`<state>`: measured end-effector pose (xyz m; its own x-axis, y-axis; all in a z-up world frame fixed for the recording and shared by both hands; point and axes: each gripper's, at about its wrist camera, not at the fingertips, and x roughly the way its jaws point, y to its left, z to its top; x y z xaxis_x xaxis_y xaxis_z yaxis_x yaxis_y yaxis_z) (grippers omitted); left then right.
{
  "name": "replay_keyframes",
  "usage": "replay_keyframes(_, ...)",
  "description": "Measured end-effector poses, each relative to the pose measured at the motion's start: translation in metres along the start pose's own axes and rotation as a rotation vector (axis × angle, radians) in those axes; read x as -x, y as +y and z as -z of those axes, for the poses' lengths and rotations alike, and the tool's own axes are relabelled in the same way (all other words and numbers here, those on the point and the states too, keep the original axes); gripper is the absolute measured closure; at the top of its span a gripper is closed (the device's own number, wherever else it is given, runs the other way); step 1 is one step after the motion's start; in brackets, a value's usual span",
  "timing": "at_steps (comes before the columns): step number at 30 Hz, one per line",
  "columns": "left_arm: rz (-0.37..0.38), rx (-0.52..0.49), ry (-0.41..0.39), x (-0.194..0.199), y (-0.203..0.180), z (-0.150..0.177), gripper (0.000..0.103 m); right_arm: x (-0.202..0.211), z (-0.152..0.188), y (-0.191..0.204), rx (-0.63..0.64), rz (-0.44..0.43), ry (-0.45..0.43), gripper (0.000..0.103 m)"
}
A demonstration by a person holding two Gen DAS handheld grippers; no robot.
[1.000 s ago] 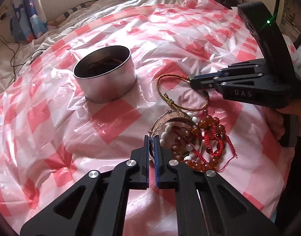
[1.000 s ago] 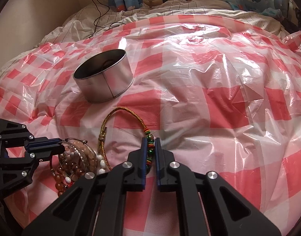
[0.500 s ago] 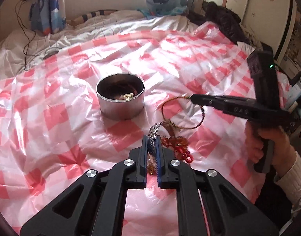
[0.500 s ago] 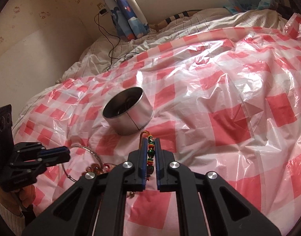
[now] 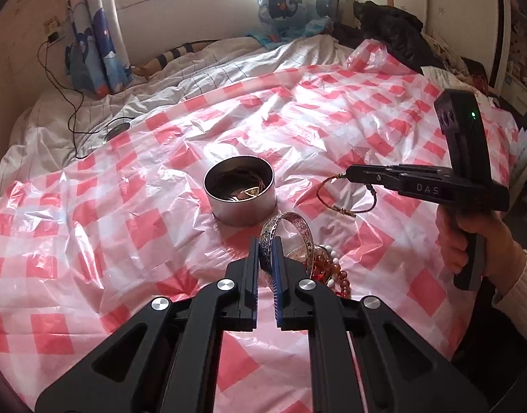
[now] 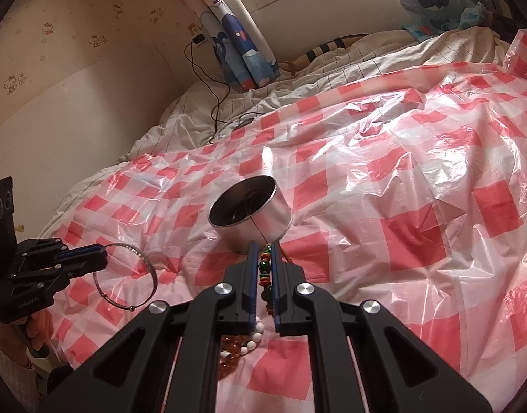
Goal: Organize jewelry
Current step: 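Lower the bangle and the gold-beaded necklace into the tin and open both grippers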
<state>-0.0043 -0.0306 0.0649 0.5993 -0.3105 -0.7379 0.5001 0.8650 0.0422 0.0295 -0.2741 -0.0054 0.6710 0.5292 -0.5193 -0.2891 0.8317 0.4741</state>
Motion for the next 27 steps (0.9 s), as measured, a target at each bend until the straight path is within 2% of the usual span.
replay_keyframes(6,0.029,0.085,-0.055,-0.004,0.016,-0.008,0.097,0.015,-0.010,0.003,-0.044,-0.125,-0.055,0.095)
replay_keyframes(12,0.074,0.168,-0.095,-0.022,0.034,-0.021,0.097,0.018,-0.025,0.008,-0.057,-0.176,-0.057,0.095)
replay_keyframes(19,0.093,0.226,-0.109,-0.057,0.053,-0.044,0.097,-0.011,-0.060,0.004,-0.120,-0.242,-0.046,0.095)
replay_keyframes(27,0.144,0.331,-0.080,-0.116,0.079,-0.058,0.097,-0.058,-0.095,0.004,-0.178,-0.291,-0.035,0.095)
